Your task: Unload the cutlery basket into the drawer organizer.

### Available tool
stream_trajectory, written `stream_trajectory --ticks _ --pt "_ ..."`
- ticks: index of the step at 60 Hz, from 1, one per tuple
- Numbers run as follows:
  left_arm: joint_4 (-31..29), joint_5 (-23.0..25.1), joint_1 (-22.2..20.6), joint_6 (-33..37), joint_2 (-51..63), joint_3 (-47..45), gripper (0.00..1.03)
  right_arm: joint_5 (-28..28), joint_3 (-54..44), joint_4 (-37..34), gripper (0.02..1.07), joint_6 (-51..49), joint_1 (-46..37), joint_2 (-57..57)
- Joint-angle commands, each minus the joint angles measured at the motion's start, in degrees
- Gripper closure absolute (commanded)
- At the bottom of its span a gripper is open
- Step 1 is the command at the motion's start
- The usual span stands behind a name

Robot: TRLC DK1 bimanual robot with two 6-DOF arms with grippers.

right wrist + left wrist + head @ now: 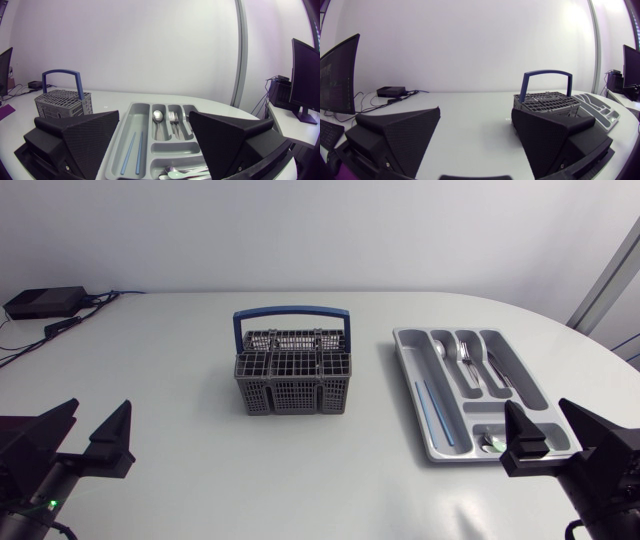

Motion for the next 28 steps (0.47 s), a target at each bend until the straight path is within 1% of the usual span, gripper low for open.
stream_trajectory --ticks 1,28 --pt "0.91 -0.3 -0.49 -1.43 -0.36 -1.15 0.04 -0.16 -1.15 0.99 0.06 1.48 -0.25 -0.25" --pt "0.91 -0.3 -0.49 -1.43 -0.36 -1.15 0.04 -0.16 -1.15 0.99 0.07 1.48 -0.25 -0.25"
